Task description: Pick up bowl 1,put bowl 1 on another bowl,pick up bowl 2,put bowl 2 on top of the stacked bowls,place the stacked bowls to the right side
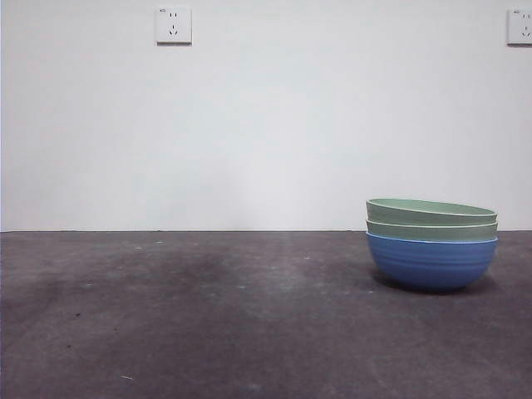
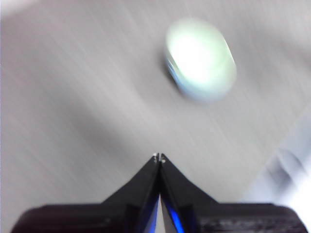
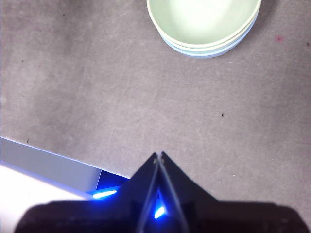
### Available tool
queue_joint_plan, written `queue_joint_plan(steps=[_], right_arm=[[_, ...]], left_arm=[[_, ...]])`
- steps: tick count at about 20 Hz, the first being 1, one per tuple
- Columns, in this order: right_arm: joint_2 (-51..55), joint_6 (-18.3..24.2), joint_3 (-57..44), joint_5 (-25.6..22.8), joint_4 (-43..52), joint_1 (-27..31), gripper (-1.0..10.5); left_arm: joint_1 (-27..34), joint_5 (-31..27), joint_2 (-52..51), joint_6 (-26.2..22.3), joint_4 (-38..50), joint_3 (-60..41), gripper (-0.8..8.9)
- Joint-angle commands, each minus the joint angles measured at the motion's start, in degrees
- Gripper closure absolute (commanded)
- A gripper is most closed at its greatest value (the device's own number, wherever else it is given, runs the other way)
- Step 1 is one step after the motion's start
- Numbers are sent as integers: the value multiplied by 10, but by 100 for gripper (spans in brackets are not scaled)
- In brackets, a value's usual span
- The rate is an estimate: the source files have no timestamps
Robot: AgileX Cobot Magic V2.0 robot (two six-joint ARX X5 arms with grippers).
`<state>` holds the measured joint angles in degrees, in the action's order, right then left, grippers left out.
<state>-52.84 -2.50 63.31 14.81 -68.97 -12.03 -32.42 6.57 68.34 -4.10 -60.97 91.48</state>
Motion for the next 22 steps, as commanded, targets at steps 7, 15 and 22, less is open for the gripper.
queue_joint_plan(steps=[7, 15, 22], right_arm=[[0, 5, -1, -2, 3, -1, 944], [0, 5, -1, -2, 3, -1, 944], [0, 5, -1, -2, 3, -1, 944]], left_arm=[[234, 54, -236, -36, 400, -252, 817], [315, 24, -475, -34, 667, -675, 817], [317, -40, -596, -34, 669, -846, 817]])
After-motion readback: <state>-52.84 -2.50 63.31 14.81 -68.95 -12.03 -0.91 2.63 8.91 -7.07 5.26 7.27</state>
